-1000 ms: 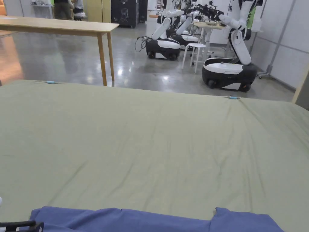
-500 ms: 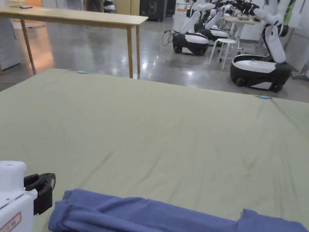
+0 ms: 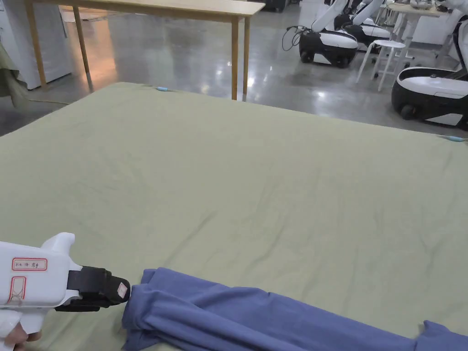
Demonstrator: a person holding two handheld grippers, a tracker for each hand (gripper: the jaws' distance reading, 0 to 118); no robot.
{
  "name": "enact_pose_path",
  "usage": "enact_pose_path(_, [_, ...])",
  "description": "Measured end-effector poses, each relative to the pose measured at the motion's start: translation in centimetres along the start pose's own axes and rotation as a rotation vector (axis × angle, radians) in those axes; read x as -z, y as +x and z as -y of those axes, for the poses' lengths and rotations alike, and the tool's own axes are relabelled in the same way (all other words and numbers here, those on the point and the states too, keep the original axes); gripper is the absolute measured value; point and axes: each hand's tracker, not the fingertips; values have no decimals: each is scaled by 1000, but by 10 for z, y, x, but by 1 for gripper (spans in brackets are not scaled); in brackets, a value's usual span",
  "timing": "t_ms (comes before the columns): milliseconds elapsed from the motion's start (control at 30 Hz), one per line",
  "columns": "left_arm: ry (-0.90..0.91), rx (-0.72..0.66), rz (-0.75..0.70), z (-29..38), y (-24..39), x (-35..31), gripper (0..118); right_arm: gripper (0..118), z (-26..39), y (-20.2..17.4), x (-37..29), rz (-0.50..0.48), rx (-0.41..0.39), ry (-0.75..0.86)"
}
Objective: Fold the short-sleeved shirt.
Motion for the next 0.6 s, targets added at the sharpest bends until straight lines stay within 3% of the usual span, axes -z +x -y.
enact_pose_path(33, [-41, -9, 38, -5, -6, 5, 41, 3, -1, -4, -4, 5, -2, -4])
enact_pose_path(67, [-107, -18, 74, -9, -12, 13, 78, 3, -2, -5, -3, 10, -2, -9])
enact_pose_path(100, [-173, -32, 105, -12, -16, 21, 106, 3, -3, -5, 0, 9, 1, -14])
enact_pose_path(167, [-203, -47, 206, -13, -18, 29, 105, 3, -3, -2, 1, 12, 13, -18])
enact_pose_path(467, [-204, -93, 279, -15, -2, 63, 104, 3, -3, 6, 3, 13, 26, -38])
enact_pose_path(567, [-204, -86, 263, -18, 5, 68, 99, 3, -2, 9, 3, 7, 41, -46])
enact_pose_path(600, [-207, -76, 244, -19, 6, 68, 86, 3, -1, 9, 2, 6, 46, -48])
